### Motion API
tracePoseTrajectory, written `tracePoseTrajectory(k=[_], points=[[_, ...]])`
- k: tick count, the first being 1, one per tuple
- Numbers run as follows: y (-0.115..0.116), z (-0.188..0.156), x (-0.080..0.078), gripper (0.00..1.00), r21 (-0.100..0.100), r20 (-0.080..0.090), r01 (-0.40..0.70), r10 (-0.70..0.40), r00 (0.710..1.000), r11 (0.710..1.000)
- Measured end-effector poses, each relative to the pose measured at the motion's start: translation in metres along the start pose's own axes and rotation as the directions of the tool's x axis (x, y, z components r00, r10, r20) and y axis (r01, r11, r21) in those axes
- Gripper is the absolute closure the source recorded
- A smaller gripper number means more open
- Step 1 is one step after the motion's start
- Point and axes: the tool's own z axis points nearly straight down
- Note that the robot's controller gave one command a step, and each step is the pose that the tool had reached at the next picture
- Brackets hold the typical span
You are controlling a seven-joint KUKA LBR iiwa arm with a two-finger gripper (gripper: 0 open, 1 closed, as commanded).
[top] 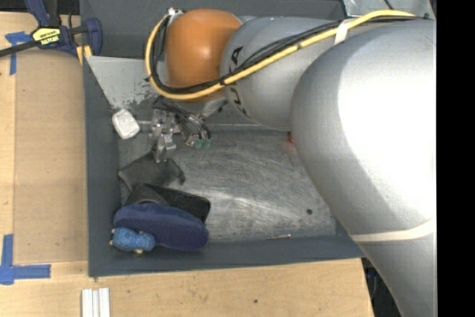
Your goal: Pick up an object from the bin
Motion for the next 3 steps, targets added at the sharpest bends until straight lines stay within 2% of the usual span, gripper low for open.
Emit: tracePoseTrajectory(k=[1,2,3], points=[[0.005,-0.128,0.008,1.00,-0.001,0.006,-0.002,0.002,1.000,1.000],[-0.009,-0.102,0.004,1.00,0.001,-0.007,0.020,-0.020,1.000,1.000],[-0.008,-0.104,0.004,0.00,0.000,-0.005,0.021,-0.021,1.000,1.000]])
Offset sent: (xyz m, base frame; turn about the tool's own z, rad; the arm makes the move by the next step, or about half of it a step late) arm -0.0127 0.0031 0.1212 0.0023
